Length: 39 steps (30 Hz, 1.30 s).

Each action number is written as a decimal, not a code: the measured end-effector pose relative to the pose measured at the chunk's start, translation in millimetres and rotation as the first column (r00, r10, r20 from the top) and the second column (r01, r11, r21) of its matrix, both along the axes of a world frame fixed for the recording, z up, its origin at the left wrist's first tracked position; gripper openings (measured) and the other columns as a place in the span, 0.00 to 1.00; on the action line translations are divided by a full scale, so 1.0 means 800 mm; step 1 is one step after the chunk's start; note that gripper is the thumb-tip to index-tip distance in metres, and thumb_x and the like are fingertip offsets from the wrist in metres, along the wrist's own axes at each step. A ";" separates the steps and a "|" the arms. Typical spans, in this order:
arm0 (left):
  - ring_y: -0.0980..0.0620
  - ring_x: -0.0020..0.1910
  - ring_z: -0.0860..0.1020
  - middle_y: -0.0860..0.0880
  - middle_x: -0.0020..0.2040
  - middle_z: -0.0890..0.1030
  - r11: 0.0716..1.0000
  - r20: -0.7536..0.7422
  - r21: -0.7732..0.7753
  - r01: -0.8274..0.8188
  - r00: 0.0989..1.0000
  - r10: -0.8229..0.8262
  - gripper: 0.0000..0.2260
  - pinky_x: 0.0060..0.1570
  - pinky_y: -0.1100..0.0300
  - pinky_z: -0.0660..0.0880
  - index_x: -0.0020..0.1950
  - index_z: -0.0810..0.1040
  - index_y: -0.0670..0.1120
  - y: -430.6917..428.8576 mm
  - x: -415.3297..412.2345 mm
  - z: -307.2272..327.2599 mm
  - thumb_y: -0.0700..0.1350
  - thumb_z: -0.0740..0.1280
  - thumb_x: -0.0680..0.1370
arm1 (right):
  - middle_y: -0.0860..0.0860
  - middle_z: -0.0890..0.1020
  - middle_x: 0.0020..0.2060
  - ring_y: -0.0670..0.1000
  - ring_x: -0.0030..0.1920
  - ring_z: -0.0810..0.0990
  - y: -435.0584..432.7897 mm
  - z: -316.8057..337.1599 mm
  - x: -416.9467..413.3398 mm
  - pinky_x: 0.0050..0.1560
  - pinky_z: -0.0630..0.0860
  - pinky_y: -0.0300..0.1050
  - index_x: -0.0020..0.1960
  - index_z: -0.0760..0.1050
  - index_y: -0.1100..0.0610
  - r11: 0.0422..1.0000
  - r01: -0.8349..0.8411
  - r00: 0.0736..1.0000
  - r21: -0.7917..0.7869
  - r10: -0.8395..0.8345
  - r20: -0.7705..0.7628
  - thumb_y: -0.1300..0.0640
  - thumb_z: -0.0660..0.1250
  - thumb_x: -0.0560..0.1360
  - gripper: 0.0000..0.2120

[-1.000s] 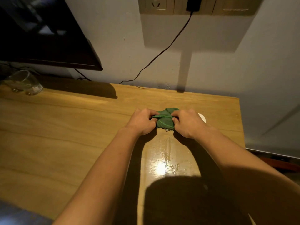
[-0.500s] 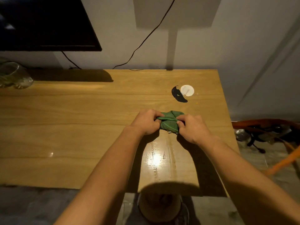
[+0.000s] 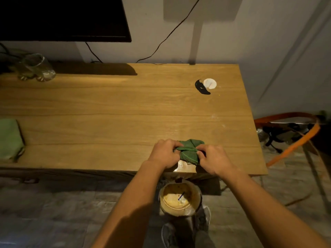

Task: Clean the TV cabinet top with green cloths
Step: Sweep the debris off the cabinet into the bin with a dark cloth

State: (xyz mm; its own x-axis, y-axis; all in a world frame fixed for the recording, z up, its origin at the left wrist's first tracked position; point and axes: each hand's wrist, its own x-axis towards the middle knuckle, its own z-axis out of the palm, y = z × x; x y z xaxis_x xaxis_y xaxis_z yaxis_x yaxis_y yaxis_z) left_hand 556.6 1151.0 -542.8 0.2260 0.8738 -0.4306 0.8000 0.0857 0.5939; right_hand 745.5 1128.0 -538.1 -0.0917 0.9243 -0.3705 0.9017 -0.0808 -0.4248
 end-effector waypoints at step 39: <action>0.51 0.47 0.80 0.50 0.48 0.83 0.990 -0.015 0.083 0.117 0.993 -0.116 0.13 0.48 0.51 0.80 0.56 0.82 0.53 0.203 0.153 0.149 0.42 0.62 0.76 | 0.53 0.80 0.38 0.55 0.42 0.76 0.197 0.136 0.155 0.44 0.69 0.46 0.42 0.77 0.54 0.999 0.014 0.998 0.047 -0.011 -0.064 0.53 0.58 0.80 0.13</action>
State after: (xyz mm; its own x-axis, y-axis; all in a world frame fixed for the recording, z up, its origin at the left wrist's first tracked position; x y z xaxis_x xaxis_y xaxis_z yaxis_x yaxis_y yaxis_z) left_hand 679.1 1313.1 -423.2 0.3246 0.8748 -0.3596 0.8076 -0.0585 0.5868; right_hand 869.8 1285.7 -428.9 -0.1015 0.9419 -0.3201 0.8719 -0.0707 -0.4846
